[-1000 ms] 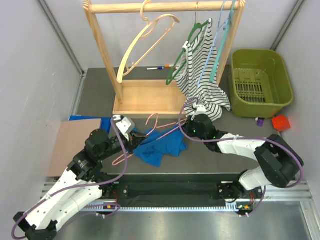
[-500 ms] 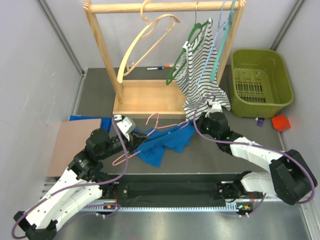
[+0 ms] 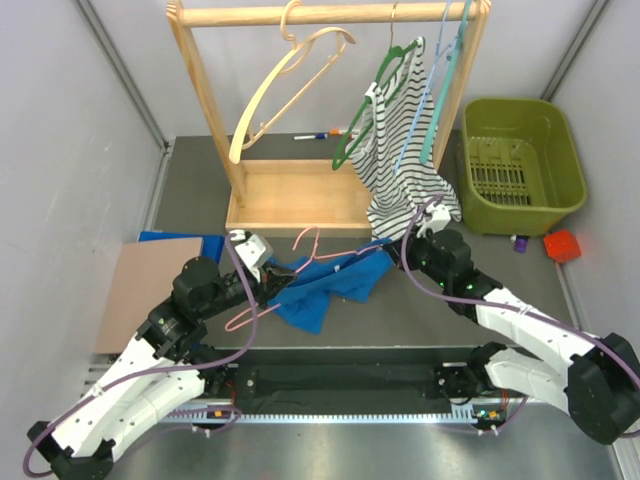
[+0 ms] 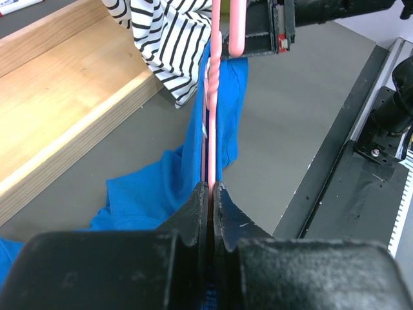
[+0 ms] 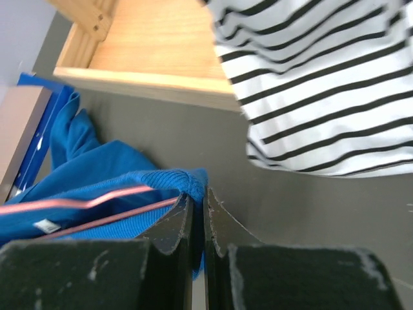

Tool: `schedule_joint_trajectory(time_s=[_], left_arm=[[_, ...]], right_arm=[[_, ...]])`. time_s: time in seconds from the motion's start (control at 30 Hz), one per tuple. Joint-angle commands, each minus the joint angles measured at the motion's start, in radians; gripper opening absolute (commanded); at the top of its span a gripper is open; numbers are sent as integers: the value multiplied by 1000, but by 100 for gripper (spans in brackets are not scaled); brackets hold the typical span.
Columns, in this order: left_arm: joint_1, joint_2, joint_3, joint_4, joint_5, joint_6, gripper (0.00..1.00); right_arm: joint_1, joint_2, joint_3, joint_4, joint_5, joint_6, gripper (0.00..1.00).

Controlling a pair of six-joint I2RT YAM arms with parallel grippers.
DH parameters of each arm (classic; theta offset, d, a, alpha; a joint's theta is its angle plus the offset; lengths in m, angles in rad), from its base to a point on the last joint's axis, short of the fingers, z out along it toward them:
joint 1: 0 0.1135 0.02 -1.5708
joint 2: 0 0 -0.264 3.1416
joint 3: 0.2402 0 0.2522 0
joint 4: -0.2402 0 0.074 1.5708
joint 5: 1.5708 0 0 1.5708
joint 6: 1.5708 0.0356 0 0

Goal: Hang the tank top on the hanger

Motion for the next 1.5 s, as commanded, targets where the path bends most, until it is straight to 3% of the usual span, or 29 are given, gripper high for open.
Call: schedule_joint_trajectory(time_s=[0.0, 0.2, 0.27, 0.37, 0.4, 0.43, 0.53, 0.7, 0.9, 1.23, 1.47], left_arm=[[2, -1, 4, 75, 13, 12, 0], [2, -4, 4, 70, 19, 14, 0], [2, -4, 5, 72, 29, 16, 0], [2, -4, 10, 75, 42, 16, 0], [3, -5, 10, 70, 55, 16, 0], [2, -8, 13, 72, 67, 16, 0], [3, -18, 19, 75, 105, 19, 0], [3, -24, 46, 101, 254, 2, 0], [5, 25, 115, 126, 475, -32, 0], [11, 77, 253, -14, 529, 103, 0], [14, 90, 289, -98, 509, 161, 0]], right_arm=[[98, -4, 46, 0, 2, 3, 0], [330, 46, 138, -49, 40, -31, 1], [375, 11, 160, -93, 72, -38, 6], [378, -78, 158, -153, 94, -51, 39], [378, -99, 161, -178, 101, -75, 61], [378, -134, 177, -245, 101, -93, 71], [378, -213, 224, -392, 136, -166, 90], [378, -366, 250, -483, 192, -290, 94], [381, -412, 255, -561, 74, -413, 89], [382, -471, 229, -498, -271, -468, 81], [384, -553, 232, -509, -287, -469, 79]])
